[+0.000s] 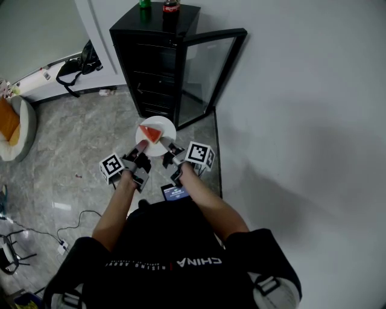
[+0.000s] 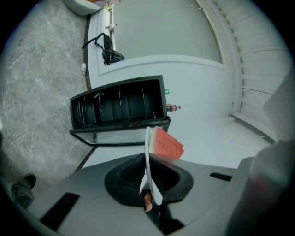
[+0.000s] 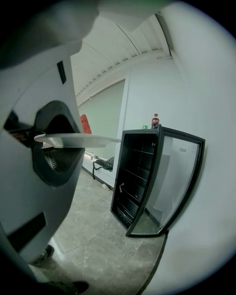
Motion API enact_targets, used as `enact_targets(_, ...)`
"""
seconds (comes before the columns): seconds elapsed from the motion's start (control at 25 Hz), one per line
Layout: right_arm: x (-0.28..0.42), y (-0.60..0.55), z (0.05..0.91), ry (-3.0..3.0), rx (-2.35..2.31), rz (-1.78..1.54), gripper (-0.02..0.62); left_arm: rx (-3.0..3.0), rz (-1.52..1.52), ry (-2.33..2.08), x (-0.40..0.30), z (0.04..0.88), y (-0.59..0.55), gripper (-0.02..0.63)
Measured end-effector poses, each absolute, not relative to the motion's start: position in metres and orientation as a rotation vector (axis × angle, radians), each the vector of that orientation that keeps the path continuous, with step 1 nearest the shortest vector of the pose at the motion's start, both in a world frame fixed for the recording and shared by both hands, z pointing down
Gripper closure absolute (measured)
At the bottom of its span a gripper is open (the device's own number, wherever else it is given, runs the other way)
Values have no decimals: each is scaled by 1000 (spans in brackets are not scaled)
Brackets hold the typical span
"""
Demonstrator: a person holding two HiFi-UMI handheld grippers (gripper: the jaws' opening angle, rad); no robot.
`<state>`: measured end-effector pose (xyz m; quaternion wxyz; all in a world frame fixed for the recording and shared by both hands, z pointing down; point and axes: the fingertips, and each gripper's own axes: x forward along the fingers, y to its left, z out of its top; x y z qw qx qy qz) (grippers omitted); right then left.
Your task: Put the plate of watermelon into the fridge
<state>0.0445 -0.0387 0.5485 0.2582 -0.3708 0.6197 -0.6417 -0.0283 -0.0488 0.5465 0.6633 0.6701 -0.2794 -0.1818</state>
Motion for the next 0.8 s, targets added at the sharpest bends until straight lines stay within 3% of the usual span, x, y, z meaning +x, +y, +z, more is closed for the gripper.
enact_targets(0.8, 42, -38, 559, 1694, -990, -1811, 572, 1455, -432, -664, -31, 559, -45, 575)
